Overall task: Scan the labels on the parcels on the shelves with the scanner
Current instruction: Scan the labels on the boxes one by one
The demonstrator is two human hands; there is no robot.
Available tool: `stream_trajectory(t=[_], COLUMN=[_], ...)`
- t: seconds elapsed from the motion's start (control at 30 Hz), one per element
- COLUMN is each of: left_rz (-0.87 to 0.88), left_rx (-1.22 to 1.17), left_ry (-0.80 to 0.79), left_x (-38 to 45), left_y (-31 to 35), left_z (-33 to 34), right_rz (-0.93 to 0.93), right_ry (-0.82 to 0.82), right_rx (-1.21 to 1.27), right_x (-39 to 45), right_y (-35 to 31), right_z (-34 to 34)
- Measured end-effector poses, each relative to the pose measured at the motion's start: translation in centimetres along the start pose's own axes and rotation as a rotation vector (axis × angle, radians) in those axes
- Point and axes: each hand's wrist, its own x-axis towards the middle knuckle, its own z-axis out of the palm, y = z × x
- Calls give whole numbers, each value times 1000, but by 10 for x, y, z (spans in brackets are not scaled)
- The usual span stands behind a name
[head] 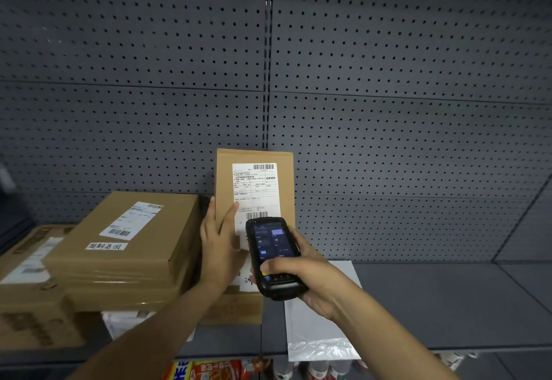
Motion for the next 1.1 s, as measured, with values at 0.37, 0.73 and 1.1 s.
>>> stream_trajectory(t=[0.37,0.73,1.1], left_rz=[17,0,50], left_rx=[-17,-60,-91], left_ry=[-7,-36,-58], left_x=[-6,-18,-27], left_y=[0,6,29], left_z=[-1,-1,7], right_rz=[15,-2,-27], right_ry=[24,13,49], right_rx=[-11,-6,-1], right_x=[-5,-21,-35], right_y=[5,9,15], right_z=[2,0,-15])
